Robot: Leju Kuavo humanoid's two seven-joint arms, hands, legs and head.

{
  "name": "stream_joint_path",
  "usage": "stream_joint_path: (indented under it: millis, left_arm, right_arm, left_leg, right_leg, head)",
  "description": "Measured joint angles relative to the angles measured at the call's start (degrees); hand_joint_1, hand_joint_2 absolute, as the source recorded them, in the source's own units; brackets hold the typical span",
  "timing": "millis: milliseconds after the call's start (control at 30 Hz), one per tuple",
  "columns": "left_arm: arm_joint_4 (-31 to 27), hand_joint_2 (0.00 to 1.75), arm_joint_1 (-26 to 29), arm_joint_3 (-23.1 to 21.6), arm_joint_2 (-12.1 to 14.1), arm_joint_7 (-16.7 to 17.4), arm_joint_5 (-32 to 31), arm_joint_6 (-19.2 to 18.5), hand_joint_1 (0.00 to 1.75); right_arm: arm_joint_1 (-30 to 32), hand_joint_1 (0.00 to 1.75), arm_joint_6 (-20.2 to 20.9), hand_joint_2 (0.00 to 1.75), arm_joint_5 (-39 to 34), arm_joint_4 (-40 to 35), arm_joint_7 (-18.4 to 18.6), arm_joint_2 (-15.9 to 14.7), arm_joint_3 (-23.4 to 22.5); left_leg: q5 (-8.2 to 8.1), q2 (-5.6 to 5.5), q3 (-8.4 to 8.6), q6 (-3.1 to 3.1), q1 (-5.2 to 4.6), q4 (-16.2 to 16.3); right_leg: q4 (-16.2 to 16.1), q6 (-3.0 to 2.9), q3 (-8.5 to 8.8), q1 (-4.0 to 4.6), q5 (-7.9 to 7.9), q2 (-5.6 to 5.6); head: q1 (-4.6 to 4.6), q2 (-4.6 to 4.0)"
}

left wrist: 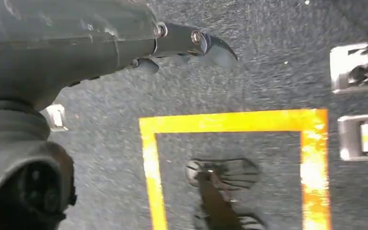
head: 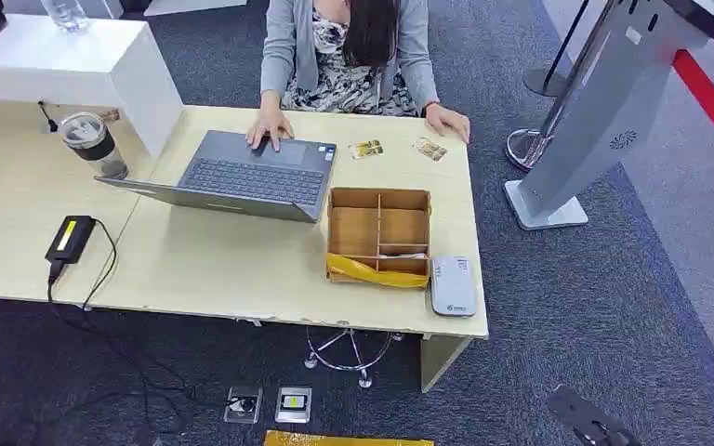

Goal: Pass the card to the sensor for recognition and then transmit it.

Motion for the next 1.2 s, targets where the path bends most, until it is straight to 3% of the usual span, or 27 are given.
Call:
stream_joint_path:
  millis: [67, 100, 133, 167, 200, 233, 267, 300, 333, 467, 567, 800, 833, 1200]
  left_arm:
    - [-0.02, 0.0, 0.05, 0.61, -0.44, -0.62, 1.93, 0.5, 0.0]
    - [-0.02, 0.0, -0.13, 1.25, -0.7, -0.77, 2.85, 0.64, 0.0]
    - [-0.02, 0.0, -0.16, 1.79, -0.87, -0.88, 3.72, 0.63, 0.0]
    - [-0.02, 0.0, -0.11, 2.14, -1.05, -1.23, 4.34, 0.44, 0.0]
    - [-0.02, 0.0, -0.01, 2.39, -1.18, -1.4, 4.69, 0.26, 0.0]
    - [-0.04, 0.0, 0.2, 2.95, -1.55, -1.73, 5.18, -0.26, 0.0]
    - [-0.04, 0.0, 0.41, 3.19, -1.71, -1.97, 5.43, -0.63, 0.0]
    - [-0.02, 0.0, 0.59, 3.34, -1.79, -2.19, 5.66, -0.83, 0.0]
    - [-0.02, 1.75, 0.9, 3.61, -1.79, -2.41, 5.89, -1.09, 0.0]
    - [-0.02, 1.75, 0.86, 5.02, -1.79, -3.04, 6.1, -1.42, 0.0]
    - [-0.04, 1.75, 0.89, 5.79, -2.14, -3.07, 6.13, -1.64, 0.0]
    - [-0.02, 1.75, 0.9, 7.04, -2.21, -3.06, 6.08, -1.55, 0.0]
    - [-0.02, 0.0, 0.96, 7.04, -2.21, -3.09, 6.08, -1.55, 0.0]
    - [-0.02, 0.0, 0.91, 7.48, -2.19, -3.09, 5.75, -1.73, 0.0]
  right_arm:
    - [-8.45, 0.0, -8.21, 0.0, 4.22, 4.68, -6.76, 0.64, -0.79]
    - [-12.19, 0.0, -11.7, 0.0, 5.46, 8.77, -14.34, 0.66, -1.88]
    - [-14.51, 0.0, -14.28, 0.0, 5.37, 14.63, -24.63, 0.55, -3.31]
    - [-16.48, 0.0, -15.07, 0.0, 4.25, 21.02, -33.07, 0.37, -4.73]
    - [-18.44, 0.0, -15.14, 0.0, 3.31, 25.68, -37.0, 0.37, -5.56]
    - [-19.6, 0.0, -15.12, 0.0, 1.36, 36.39, -41.64, 0.5, -6.98]
    - [-20.1, 0.0, -15.12, 1.75, 0.58, 43.46, -41.05, 0.5, -7.81]
    - [-19.94, 0.0, -15.12, 1.75, 0.06, 48.75, -38.54, 0.5, -8.22]
    - [-20.12, 0.0, -15.07, 1.75, -0.36, 52.04, -37.47, 0.53, -8.26]
    - [-23.42, 0.0, -14.35, 1.75, -1.91, 60.04, -36.18, 0.96, -10.66]
    - [-24.33, 0.0, -14.05, 1.75, -2.26, 66.49, -35.09, 1.09, -12.0]
    - [-25.71, 0.0, -13.76, 1.75, -2.19, 73.86, -34.13, 1.79, -14.05]
    - [-25.75, 0.0, -13.72, 1.75, -2.22, 74.21, -34.0, 1.88, -14.14]
    - [-26.44, 0.0, -13.91, 1.75, -3.35, 77.99, -32.84, 1.97, -16.24]
  left_leg:
    - [0.0, 0.95, 0.15, -0.03, -0.14, 0.02]
    - [0.0, 1.22, 0.18, -0.02, -0.13, 0.02]
    - [0.03, 1.19, 0.21, 0.02, -0.11, 0.02]
    - [0.05, 1.07, 0.2, 0.07, -0.08, 0.02]
    - [0.06, 0.95, 0.24, 0.08, -0.07, 0.03]
    - [0.09, 0.62, 0.16, 0.14, -0.08, 0.03]
    - [0.06, 0.23, 0.09, 0.18, -0.07, 0.03]
    - [0.05, -0.09, -0.01, 0.19, -0.08, 0.04]
    - [0.04, -0.15, -0.13, 0.18, -0.11, 0.05]
    - [-0.06, 0.51, -0.04, 0.17, -0.11, 0.02]
    - [-0.06, 0.39, -0.11, 0.17, -0.06, 0.0]
    - [-0.09, 0.36, -0.04, 0.12, -0.06, -0.01]
    - [-0.09, 0.37, -0.04, 0.12, -0.06, -0.01]
    - [-0.09, 0.37, -0.02, 0.12, -0.08, 0.0]
  right_leg:
    - [-0.01, -0.01, -0.59, -0.13, 0.34, 0.97]
    - [-0.03, 0.04, -0.73, -0.13, 0.4, 1.22]
    - [-0.07, 0.06, -0.68, -0.09, 0.39, 1.21]
    - [-0.13, 0.07, -0.49, -0.07, 0.4, 1.09]
    - [-0.19, 0.09, -0.45, -0.05, 0.41, 0.92]
    - [-0.19, 0.12, -0.23, -0.05, 0.4, 0.67]
    - [-0.21, 0.2, -0.1, -0.05, 0.31, 0.26]
    - [-0.2, 0.22, -0.05, -0.07, 0.26, -0.06]
    - [-0.17, 0.2, -0.14, -0.11, 0.25, -0.1]
    - [-0.17, 0.19, -0.5, -0.11, 0.24, 0.62]
    - [-0.16, 0.18, -0.39, -0.05, 0.16, 0.4]
    - [-0.16, 0.18, -0.32, -0.06, 0.16, 0.33]
    - [-0.16, 0.18, -0.32, -0.06, 0.16, 0.33]
    - [-0.16, 0.18, -0.28, -0.09, 0.16, 0.31]
  head:
    - [-0.11, 0.0]
    - [-0.11, 0.0]
    - [-0.07, 0.0]
    - [0.02, 0.0]
    - [-0.04, 0.0]
    - [0.0, 0.0]
    - [-0.02, 0.0]
    - [0.04, 0.0]
    - [0.0, 0.0]
    - [-0.07, 0.0]
    - [-0.02, 0.0]
    - [-0.02, 0.0]
    - [-0.07, 0.0]
    - [-0.07, 0.0]
